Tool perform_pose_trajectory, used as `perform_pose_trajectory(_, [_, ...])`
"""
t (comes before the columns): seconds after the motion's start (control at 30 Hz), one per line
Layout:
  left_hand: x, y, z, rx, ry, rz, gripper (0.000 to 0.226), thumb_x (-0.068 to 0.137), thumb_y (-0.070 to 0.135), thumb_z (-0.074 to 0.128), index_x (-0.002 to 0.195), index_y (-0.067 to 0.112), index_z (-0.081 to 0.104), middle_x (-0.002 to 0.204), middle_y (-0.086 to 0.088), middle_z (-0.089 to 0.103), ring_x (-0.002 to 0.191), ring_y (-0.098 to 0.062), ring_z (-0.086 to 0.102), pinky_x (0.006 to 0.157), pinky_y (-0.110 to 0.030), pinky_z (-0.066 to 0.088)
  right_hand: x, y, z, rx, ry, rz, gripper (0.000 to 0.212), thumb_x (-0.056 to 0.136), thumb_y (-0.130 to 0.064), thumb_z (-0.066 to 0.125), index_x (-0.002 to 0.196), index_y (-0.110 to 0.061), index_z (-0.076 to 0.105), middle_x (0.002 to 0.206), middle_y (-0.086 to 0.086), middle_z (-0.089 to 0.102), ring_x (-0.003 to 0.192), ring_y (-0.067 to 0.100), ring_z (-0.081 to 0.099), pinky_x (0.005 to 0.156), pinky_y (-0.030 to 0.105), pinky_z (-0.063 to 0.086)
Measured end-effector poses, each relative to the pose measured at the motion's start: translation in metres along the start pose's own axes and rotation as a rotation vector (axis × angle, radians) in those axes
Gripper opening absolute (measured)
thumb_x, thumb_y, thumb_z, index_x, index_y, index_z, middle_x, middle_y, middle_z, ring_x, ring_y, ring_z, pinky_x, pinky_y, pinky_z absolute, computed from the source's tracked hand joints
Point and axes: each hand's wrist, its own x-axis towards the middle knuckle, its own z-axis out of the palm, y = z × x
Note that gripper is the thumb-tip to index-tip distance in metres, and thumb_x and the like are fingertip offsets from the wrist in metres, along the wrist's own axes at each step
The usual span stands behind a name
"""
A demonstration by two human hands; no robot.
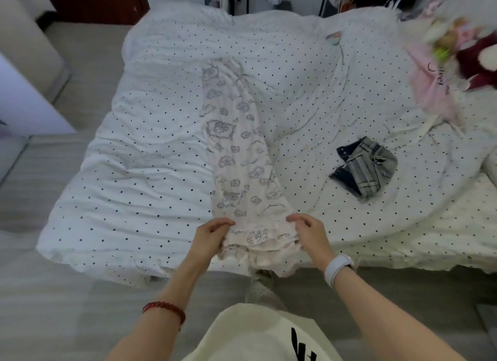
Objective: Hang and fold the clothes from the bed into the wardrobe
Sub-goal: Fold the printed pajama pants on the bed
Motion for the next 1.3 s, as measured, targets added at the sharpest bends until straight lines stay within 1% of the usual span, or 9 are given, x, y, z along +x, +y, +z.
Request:
perform_pose_trajectory(0.13, [0.029,0.052,-0.028,-0.432,-0.248,-0.139,0.055,0.077,-0.019,0.025,0.120,-0.003,0.054,0.116,-0.022,0.060,0.098,-0.031,0.060,0.070,-0.032,0.056,0.019,-0.057,0.006,0.760,-0.125,0.233,0.025,0.089,0.008,0.038,0.092,0.002,0.062,0.081,0.014,0.063,0.077,0.027,0.058,0.063,0.029,0.054])
perform_pose_trajectory(0.3, [0.071,0.121,-0.037,-0.271,-0.329,0.043,0.056,0.076,-0.029,0.028,0.116,-0.004,0.058,0.109,-0.018,0.064,0.097,-0.027,0.064,0.077,-0.027,0.057,0.069,-0.116,0.012,0.889,-0.337,0.152,0.042,0.085,0.021,0.021,0.094,0.004,0.059,0.090,0.018,0.066,0.085,0.025,0.064,0.072,0.030,0.057])
perform_pose_trajectory(0.4, [0.112,0.152,-0.036,-0.081,-0.191,0.068,0.044,0.084,-0.022,0.043,0.115,0.005,0.060,0.103,-0.015,0.063,0.091,-0.025,0.063,0.069,-0.024,0.058,0.114,-0.145,0.017,0.676,-0.346,0.061,0.034,0.086,0.019,0.038,0.104,-0.002,0.059,0.099,0.009,0.067,0.093,0.017,0.063,0.070,0.025,0.055])
perform_pose_trajectory(0.5, [0.160,0.182,-0.031,-0.009,-0.054,0.017,0.004,0.086,0.001,0.062,0.083,-0.002,0.064,0.080,-0.016,0.064,0.063,-0.019,0.066,0.057,-0.022,0.057,0.174,-0.169,0.029,0.259,-0.148,-0.049,0.020,0.079,0.010,0.063,0.093,-0.004,0.067,0.082,0.007,0.065,0.078,0.017,0.061,0.066,0.019,0.050])
perform_pose_trajectory(0.57, [0.187,0.195,-0.025,0.092,0.027,-0.076,0.028,0.086,0.024,0.067,0.069,0.007,0.053,0.061,-0.007,0.051,0.044,-0.013,0.049,0.042,-0.021,0.043,0.205,-0.181,0.034,0.043,-0.066,-0.075,0.009,0.078,-0.001,0.069,0.072,-0.008,0.067,0.064,0.005,0.062,0.065,0.017,0.056,0.062,0.024,0.046])
perform_pose_trajectory(0.67, [0.237,0.212,-0.023,0.176,0.146,-0.141,0.033,0.085,0.040,0.065,0.084,0.008,0.056,0.081,-0.004,0.053,0.075,-0.019,0.050,0.066,-0.027,0.039,0.258,-0.198,0.040,-0.077,-0.112,-0.009,0.020,0.085,-0.015,0.066,0.071,-0.001,0.062,0.062,0.009,0.056,0.047,0.012,0.049,0.048,0.020,0.038])
perform_pose_trajectory(0.73, [0.254,0.218,-0.025,0.209,0.217,-0.089,0.046,0.082,0.052,0.063,0.094,0.008,0.064,0.102,-0.009,0.060,0.100,-0.025,0.054,0.087,-0.032,0.043,0.276,-0.208,0.042,-0.131,-0.143,0.006,0.021,0.085,-0.018,0.064,0.082,0.003,0.063,0.069,0.020,0.051,0.057,0.015,0.043,0.052,0.024,0.030])
perform_pose_trajectory(0.9, [0.282,0.237,-0.016,0.236,0.338,0.093,0.048,0.099,0.042,0.038,0.064,0.009,0.037,0.063,-0.004,0.039,0.059,-0.018,0.037,0.056,-0.027,0.029,0.319,-0.237,0.057,-0.228,-0.156,-0.225,0.021,0.092,-0.019,0.053,0.077,-0.007,0.047,0.068,0.007,0.040,0.060,0.016,0.035,0.053,0.029,0.025])
perform_pose_trajectory(1.3, [0.428,0.342,-0.030,0.355,0.598,0.284,0.047,0.101,0.035,0.033,0.060,0.013,0.034,0.059,-0.002,0.040,0.054,-0.015,0.036,0.049,-0.029,0.026,0.446,-0.339,0.117,-0.297,0.030,-0.448,0.039,0.098,-0.020,0.041,0.063,-0.021,0.026,0.061,-0.005,0.037,0.056,0.012,0.034,0.058,0.030,0.024])
